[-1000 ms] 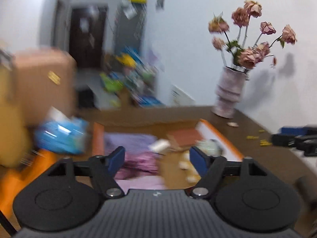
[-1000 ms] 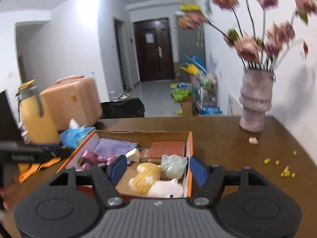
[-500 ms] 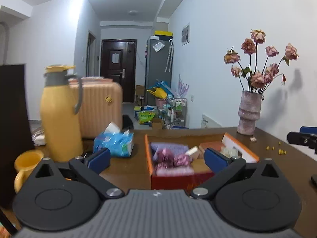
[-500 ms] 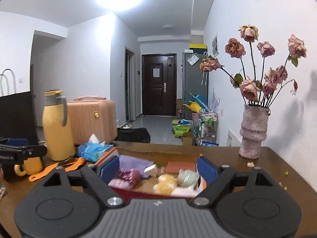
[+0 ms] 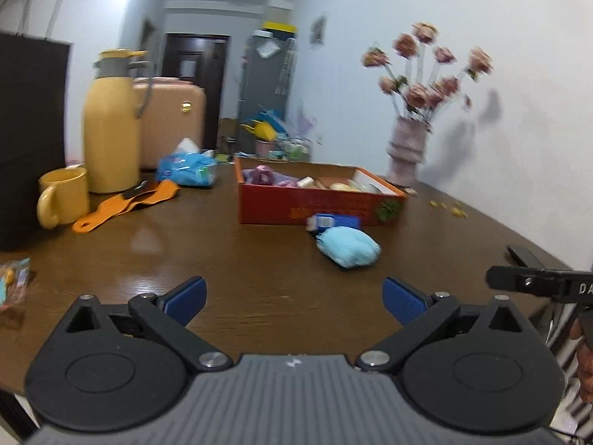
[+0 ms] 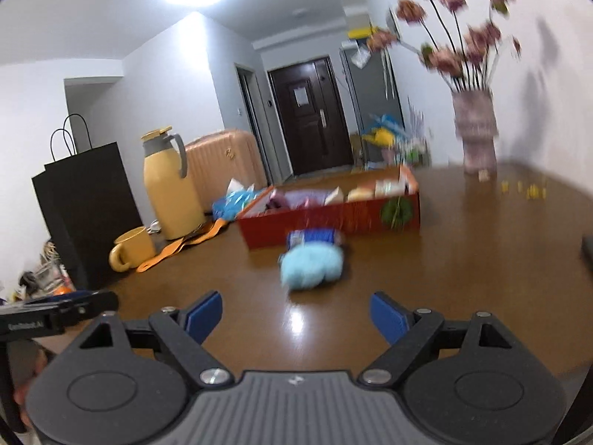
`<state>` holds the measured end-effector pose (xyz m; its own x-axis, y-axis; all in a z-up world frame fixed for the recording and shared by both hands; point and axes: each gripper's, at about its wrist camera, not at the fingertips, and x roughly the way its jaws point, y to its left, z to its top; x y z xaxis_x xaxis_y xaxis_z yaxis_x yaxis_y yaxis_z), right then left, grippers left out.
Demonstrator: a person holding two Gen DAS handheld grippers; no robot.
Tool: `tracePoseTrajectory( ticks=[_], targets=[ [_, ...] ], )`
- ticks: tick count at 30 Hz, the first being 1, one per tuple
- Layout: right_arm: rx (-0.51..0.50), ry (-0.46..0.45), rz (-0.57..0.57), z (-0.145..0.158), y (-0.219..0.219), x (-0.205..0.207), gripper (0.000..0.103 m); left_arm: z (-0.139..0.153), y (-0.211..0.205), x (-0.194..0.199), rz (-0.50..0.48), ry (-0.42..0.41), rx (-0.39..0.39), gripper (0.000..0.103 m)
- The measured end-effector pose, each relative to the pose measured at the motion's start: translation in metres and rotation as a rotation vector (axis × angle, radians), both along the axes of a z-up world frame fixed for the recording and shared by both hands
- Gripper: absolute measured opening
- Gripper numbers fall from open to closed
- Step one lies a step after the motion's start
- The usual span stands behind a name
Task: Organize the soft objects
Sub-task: 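Open the right tool and withdraw it toward the blue plush, then grasp the light-blue fuzzy plush with the right tool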
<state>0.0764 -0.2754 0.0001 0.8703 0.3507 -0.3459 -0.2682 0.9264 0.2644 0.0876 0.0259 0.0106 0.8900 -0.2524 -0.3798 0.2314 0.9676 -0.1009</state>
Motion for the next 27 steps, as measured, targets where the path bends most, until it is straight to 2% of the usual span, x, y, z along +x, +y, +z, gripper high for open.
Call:
tracePoseTrajectory(
  ticks=[2, 6, 9, 12, 14, 16, 18, 22, 24, 25, 26, 27],
  targets=[
    [-0.018, 0.002, 0.001, -0.005, 0.002, -0.005, 0.087, 0.001, -0.006, 0.001, -0.007, -0.022, -0.002, 0.103],
    [-0.011, 0.019, -0.053, -0.016, 0.001, 0.001, 0.087, -0.012, -0.014, 0.012, -0.024, 0.041, -0.031, 0.103],
    [-0.008, 0.020, -0.056, -0.022, -0.001, 0.009, 0.087, -0.019, -0.022, 0.026, -0.034, 0.035, -0.032, 0.103],
    [-0.007, 0.030, -0.050, -0.029, -0.001, 0.034, 0.086, -0.027, -0.033, 0.062, -0.042, 0.069, -0.054, 0.103],
    [-0.002, 0.061, -0.049, -0.031, -0.001, 0.062, 0.081, -0.031, -0.040, 0.092, -0.036, 0.100, -0.092, 0.103],
    [0.016, 0.078, -0.046, -0.031, 0.000, 0.092, 0.078, -0.036, -0.044, 0.122, -0.044, 0.123, -0.157, 0.093],
    [0.047, 0.088, -0.038, -0.031, 0.001, 0.120, 0.077, -0.042, -0.049, 0.154, -0.060, 0.182, -0.204, 0.072],
    [0.130, 0.161, -0.022, -0.035, 0.000, 0.180, 0.062, -0.055, -0.053, 0.198, -0.085, 0.282, -0.292, 0.066],
    [0.159, 0.200, -0.016, -0.040, 0.002, 0.205, 0.058, -0.059, -0.054, 0.211, -0.095, 0.300, -0.318, 0.055],
    [0.167, 0.211, -0.015, -0.043, 0.004, 0.215, 0.053, -0.061, -0.055, 0.215, -0.105, 0.314, -0.329, 0.051],
    [0.173, 0.228, -0.015, -0.046, 0.005, 0.224, 0.042, -0.062, -0.055, 0.218, -0.117, 0.327, -0.343, 0.044],
    [0.179, 0.245, -0.009, -0.049, 0.007, 0.231, 0.037, -0.065, -0.054, 0.220, -0.133, 0.342, -0.357, 0.035]
  ],
)
